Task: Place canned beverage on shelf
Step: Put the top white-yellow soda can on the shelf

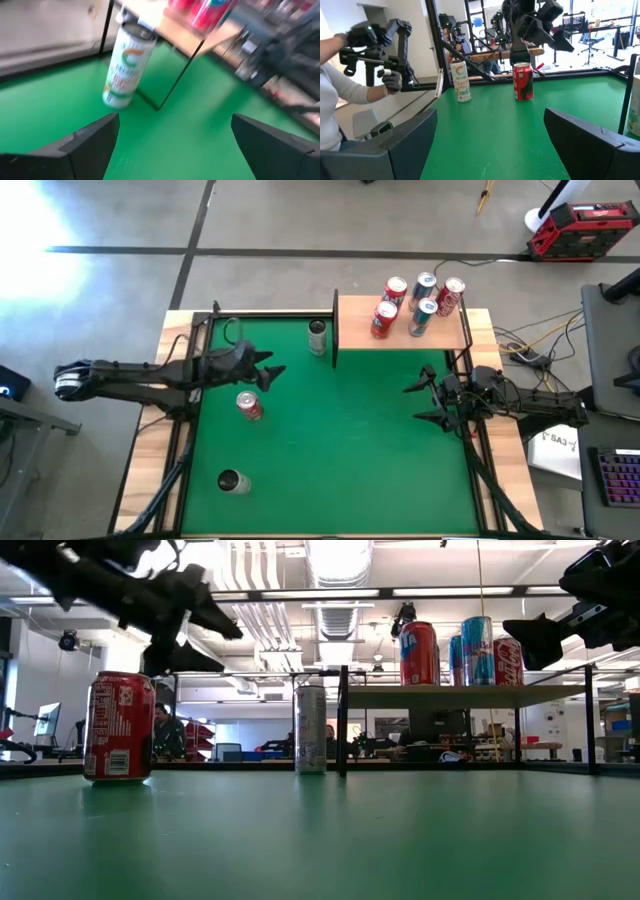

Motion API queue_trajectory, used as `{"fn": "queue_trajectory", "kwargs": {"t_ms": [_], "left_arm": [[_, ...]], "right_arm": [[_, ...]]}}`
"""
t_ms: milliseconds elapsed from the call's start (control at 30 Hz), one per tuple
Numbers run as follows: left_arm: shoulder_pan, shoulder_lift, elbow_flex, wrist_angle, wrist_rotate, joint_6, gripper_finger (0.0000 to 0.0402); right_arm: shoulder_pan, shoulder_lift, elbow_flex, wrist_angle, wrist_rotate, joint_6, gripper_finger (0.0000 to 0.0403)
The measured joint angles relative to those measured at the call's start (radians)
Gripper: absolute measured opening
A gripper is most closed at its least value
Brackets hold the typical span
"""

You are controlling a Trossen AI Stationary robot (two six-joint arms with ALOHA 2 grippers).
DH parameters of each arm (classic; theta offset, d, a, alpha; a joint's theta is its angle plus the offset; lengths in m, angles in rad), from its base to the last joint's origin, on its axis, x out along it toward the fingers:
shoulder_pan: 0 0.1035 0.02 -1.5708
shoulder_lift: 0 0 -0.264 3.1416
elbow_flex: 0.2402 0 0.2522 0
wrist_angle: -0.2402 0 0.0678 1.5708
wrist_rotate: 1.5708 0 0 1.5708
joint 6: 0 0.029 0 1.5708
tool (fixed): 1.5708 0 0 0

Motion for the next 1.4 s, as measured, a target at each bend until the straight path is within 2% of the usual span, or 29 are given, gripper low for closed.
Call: {"fn": "queue_trajectory", "kwargs": {"t_ms": [100, 367, 500, 667, 1000, 1400], "left_arm": [[0.000, -0.078, -0.084, 0.099, 0.000, 0.026, 0.0368], [0.003, -0.290, -0.195, 0.134, -0.024, 0.036, 0.0368], [0.005, -0.358, -0.263, 0.263, -0.062, 0.036, 0.0368], [0.005, -0.390, -0.349, 0.387, -0.073, 0.037, 0.0368], [0.005, -0.409, -0.447, 0.492, -0.060, 0.035, 0.0368], [0.005, -0.359, -0.421, 0.471, -0.058, 0.035, 0.0368]], "right_arm": [[0.000, 0.000, 0.000, 0.000, 0.000, 0.000, 0.0359], [0.000, 0.000, 0.000, 0.000, 0.000, 0.000, 0.0359], [0.000, 0.000, 0.000, 0.000, 0.000, 0.000, 0.0359], [0.000, 0.000, 0.000, 0.000, 0.000, 0.000, 0.0359], [0.000, 0.000, 0.000, 0.000, 0.000, 0.000, 0.0359], [0.000, 0.000, 0.000, 0.000, 0.000, 0.000, 0.0359]]}}
